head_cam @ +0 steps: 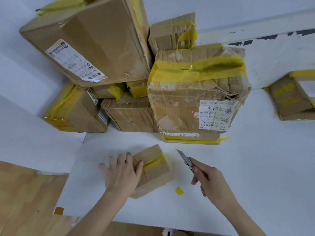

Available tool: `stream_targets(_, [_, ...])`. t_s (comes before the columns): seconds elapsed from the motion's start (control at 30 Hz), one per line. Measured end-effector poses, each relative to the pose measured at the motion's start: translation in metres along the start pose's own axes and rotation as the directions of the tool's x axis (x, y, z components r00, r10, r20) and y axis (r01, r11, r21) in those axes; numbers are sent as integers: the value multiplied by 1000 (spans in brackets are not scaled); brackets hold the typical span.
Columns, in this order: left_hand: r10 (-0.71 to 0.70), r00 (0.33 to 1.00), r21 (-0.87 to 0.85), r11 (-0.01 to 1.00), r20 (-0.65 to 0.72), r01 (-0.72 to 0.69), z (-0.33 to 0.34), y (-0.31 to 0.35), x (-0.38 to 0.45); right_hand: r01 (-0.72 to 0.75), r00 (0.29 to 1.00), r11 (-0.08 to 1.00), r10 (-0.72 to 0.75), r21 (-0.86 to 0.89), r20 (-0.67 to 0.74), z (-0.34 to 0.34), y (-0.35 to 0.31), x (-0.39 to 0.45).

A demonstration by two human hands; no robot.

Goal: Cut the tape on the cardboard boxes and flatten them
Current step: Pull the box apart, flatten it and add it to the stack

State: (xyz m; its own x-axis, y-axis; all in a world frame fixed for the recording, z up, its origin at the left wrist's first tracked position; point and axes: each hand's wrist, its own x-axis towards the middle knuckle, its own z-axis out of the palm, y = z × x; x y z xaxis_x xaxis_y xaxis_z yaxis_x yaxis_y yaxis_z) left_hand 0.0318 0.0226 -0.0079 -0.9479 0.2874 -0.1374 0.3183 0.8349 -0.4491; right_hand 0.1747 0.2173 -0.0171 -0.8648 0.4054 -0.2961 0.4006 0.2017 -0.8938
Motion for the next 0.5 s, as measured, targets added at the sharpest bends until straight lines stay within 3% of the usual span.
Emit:
stream_targets(0.17, [192, 979, -339, 919, -66, -203, 9, -2, 4, 39, 996, 959, -13, -282, 94, 8, -4, 21])
stream_targets(0.23, [193, 974, -429, 875, -121, -227, 10, -3, 5, 41, 992, 933, 3, -357, 122, 10, -7, 29])
stream_targets(0.5, [205, 964, -473, 841, -169, -262, 14, -2, 4, 125, 982, 894, -49, -429, 184, 15, -19, 48])
